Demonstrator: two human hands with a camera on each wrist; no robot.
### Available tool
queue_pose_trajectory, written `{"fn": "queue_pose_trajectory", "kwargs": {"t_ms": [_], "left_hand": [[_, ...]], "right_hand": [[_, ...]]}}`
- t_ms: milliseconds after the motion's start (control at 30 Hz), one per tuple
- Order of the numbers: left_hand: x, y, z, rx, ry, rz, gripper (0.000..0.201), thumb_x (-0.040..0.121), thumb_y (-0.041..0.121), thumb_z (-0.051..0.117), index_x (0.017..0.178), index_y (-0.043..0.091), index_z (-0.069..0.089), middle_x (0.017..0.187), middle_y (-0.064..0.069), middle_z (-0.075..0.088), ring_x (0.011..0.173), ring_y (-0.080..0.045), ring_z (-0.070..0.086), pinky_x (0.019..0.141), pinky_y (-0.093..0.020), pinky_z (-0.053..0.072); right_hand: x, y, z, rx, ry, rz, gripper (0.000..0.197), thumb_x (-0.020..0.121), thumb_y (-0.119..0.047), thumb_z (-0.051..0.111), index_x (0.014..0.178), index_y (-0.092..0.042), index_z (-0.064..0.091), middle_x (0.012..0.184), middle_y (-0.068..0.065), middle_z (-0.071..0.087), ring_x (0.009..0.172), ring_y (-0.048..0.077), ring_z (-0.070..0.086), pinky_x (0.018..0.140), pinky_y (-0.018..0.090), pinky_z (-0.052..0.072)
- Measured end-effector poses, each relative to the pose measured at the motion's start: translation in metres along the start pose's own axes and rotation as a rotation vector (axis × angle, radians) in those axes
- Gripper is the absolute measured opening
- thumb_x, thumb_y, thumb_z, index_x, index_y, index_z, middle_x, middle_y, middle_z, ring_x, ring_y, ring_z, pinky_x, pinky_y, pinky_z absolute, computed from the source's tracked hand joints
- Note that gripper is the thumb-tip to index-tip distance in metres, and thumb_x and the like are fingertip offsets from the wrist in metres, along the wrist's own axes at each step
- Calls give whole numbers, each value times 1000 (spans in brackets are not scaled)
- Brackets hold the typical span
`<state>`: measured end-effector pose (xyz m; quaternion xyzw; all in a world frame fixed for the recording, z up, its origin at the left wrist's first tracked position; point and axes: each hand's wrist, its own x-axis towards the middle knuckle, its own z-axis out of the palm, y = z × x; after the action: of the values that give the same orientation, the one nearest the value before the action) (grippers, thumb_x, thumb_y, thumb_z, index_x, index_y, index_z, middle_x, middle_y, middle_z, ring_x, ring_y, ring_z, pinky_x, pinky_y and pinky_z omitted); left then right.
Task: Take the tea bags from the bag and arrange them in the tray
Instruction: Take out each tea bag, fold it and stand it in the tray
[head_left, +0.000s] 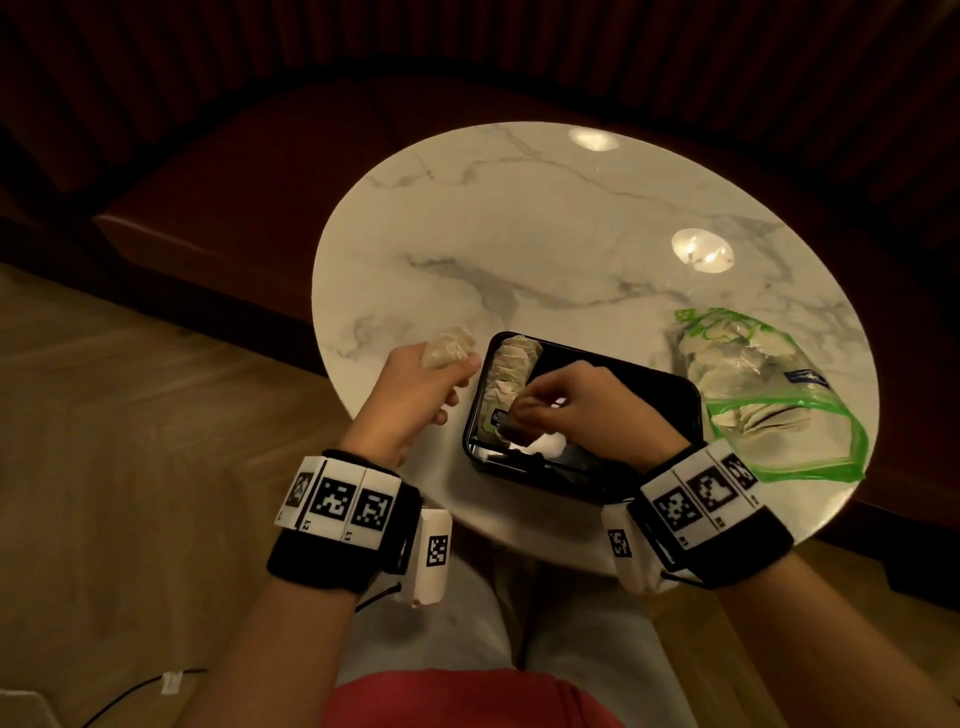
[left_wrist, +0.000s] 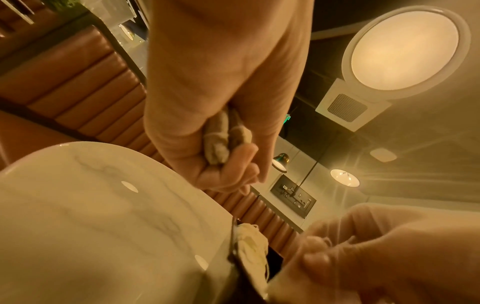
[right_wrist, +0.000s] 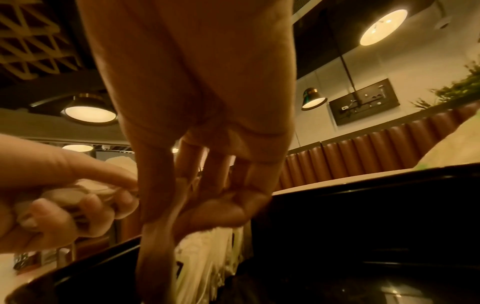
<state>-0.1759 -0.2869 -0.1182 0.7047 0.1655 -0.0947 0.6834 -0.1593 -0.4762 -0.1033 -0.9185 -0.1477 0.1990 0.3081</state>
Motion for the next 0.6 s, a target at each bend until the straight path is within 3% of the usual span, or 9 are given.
{"fn": "queue_pose_trajectory", "kwargs": {"t_ms": [100, 167, 333, 433, 600], "left_hand": [[1, -6, -1, 120, -44, -27, 8, 91, 21, 66, 86, 16, 65, 70, 2, 58, 54, -6, 49, 44, -16, 37], [1, -8, -2, 175, -88, -73, 6, 91, 22, 67, 90, 16, 64, 73, 2, 59, 58, -8, 50, 46, -16, 38], [-1, -11, -2, 232, -147, -93, 8, 90, 17, 68, 90, 19, 61, 73, 0, 57, 59, -10, 49, 49, -19, 36], [-1, -14, 0, 278, -154, -73, 13, 90, 16, 69, 84, 23, 59, 72, 3, 59, 61, -8, 53, 49, -19, 38], [-1, -16, 2, 288, -163, -61, 7, 89, 12, 69, 91, 9, 63, 76, -3, 62, 63, -10, 54, 40, -13, 40]], "right_hand": [[6, -7, 6, -146, -202, 51, 19, 93, -29, 64, 108, -24, 74, 83, -11, 69, 68, 2, 64, 59, 12, 49], [9, -11, 8, -188, -260, 60, 21, 93, -27, 63, 112, -26, 73, 82, -12, 65, 69, 4, 64, 56, 10, 48], [22, -14, 15, -221, -181, 28, 21, 93, -21, 62, 110, -25, 74, 94, -1, 72, 69, 10, 66, 64, 19, 53], [26, -13, 16, -167, -86, 41, 19, 93, -21, 63, 109, -17, 72, 90, 4, 73, 63, 10, 67, 66, 21, 55], [20, -10, 8, -103, -30, 81, 23, 89, -22, 68, 111, -19, 68, 103, 4, 69, 78, 14, 68, 80, 31, 57]]}}
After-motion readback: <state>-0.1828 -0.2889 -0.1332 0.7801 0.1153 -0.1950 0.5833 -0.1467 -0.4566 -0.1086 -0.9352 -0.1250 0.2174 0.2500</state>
